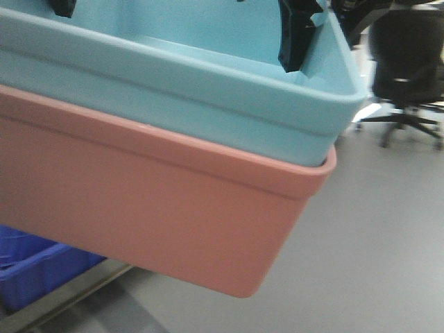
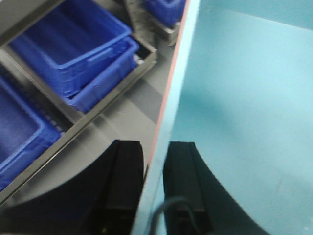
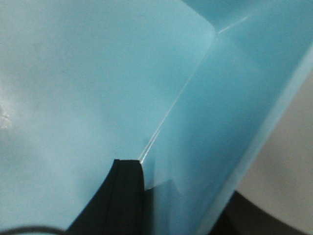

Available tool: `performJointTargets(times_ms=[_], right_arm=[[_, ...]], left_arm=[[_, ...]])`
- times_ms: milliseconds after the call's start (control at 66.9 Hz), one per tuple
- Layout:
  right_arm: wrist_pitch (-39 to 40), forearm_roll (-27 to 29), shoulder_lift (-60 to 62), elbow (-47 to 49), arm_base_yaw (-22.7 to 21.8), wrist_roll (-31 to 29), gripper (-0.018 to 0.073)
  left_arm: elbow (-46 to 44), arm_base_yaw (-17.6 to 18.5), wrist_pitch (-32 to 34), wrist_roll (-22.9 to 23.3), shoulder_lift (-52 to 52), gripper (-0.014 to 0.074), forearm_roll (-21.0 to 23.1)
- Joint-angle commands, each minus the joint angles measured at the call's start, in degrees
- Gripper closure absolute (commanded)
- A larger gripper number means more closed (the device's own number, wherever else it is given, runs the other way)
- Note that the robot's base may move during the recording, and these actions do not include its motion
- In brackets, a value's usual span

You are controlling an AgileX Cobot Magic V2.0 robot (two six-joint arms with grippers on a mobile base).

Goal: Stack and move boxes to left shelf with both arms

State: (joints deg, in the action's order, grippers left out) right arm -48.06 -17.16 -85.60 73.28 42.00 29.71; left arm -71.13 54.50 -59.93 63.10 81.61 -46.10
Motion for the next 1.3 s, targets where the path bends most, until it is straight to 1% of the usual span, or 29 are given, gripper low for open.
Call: performJointTargets(times_ms=[0,1286], right_arm=[[17.16,5.51,2.61,3.49,2.33,-2.69,0.0502],[17.11,5.51,2.61,3.49,2.33,-2.69,0.0502]], left_arm=[[-2.89,2.09,18.15,-0.36,-1.52,0.061,0.3],[-2.89,2.09,18.15,-0.36,-1.52,0.061,0.3]])
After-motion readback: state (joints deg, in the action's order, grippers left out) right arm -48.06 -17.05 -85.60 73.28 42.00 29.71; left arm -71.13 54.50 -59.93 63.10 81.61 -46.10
